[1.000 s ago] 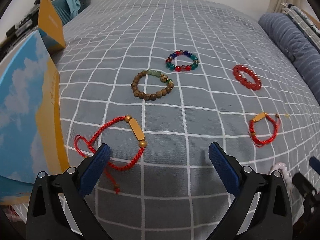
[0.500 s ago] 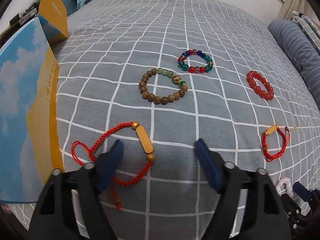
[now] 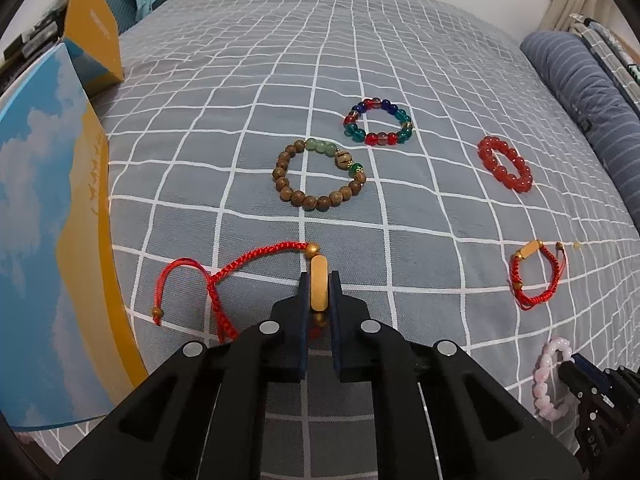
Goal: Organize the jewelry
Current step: 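Grasp the red string bracelet with the left tool while the right tool grasps the pink bead bracelet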
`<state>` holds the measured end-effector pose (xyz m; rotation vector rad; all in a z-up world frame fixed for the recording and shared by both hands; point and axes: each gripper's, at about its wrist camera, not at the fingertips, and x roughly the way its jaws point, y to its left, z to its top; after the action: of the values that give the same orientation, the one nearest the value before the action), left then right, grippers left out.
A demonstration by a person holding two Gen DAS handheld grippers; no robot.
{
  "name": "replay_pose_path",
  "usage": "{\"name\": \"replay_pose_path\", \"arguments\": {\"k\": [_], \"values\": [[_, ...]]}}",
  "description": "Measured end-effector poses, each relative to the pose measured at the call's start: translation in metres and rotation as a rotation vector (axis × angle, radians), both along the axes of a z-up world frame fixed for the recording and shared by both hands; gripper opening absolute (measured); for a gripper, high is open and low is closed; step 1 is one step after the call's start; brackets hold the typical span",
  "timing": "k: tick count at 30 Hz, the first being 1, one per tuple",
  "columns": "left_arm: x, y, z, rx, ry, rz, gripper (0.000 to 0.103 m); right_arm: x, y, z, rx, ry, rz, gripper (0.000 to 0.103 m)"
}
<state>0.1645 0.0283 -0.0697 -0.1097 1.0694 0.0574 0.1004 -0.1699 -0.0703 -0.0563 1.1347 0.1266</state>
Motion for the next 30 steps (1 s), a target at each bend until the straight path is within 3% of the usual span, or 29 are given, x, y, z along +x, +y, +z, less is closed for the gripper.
{"name": "replay_pose_path", "arguments": {"k": [30], "values": [[-0.020,-0.002,0.047,-0.019,-0.049,-0.071,0.008,-0.008,0.001,0.046,0.035,-0.091,-0.018,0.012]]}}
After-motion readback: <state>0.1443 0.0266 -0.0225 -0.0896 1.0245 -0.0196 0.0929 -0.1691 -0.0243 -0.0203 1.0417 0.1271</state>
